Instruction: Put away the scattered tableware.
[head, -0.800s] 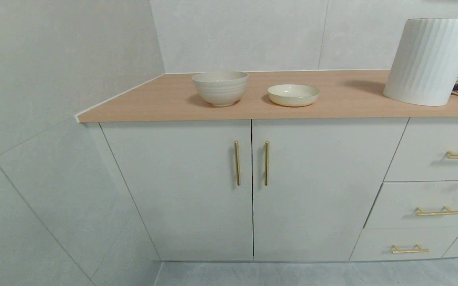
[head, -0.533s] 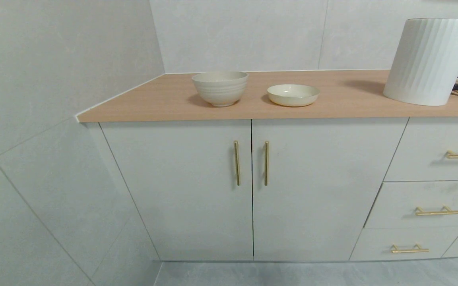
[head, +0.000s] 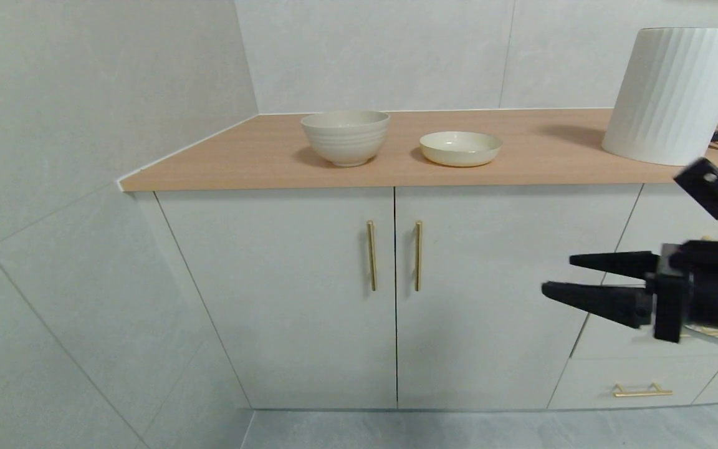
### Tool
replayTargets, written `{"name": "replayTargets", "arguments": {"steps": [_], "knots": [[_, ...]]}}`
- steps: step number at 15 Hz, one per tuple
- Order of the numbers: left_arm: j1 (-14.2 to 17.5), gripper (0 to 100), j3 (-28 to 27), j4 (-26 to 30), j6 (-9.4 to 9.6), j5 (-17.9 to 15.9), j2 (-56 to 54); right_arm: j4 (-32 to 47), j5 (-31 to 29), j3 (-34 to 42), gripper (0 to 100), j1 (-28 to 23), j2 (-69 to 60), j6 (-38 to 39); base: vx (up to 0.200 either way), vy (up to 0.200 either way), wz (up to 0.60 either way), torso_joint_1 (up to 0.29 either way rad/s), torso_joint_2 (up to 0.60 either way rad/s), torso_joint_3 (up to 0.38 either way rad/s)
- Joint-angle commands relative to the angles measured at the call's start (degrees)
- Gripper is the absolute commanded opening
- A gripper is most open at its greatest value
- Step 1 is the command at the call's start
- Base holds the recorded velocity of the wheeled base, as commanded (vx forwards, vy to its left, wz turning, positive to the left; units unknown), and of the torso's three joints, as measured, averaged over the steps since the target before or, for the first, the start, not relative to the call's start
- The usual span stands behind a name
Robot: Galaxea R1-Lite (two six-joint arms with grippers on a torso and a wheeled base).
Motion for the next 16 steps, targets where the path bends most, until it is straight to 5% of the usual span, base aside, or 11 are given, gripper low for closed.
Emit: {"name": "replayTargets", "arguments": {"steps": [1, 7, 13, 16], "knots": [[0.0, 100, 0.0, 0.0, 0.01, 0.0, 0.0, -1.7, 0.8, -10.9, 100, 3.8, 16.9, 4.4, 0.0, 0.0, 0.0, 0.0, 0.0, 0.0], [0.0, 100, 0.0, 0.0, 0.01, 0.0, 0.0, -1.7, 1.8, -26.1, 100, 3.9, 32.4, 8.9, 0.0, 0.0, 0.0, 0.0, 0.0, 0.0], [0.0, 100, 0.0, 0.0, 0.01, 0.0, 0.0, -16.3, 2.9, -26.7, 100, 5.1, 43.1, 10.7, 0.0, 0.0, 0.0, 0.0, 0.0, 0.0], [0.0, 100, 0.0, 0.0, 0.01, 0.0, 0.0, -17.6, 2.9, -27.6, 100, 5.9, 44.6, 12.0, 0.0, 0.0, 0.0, 0.0, 0.0, 0.0]]}}
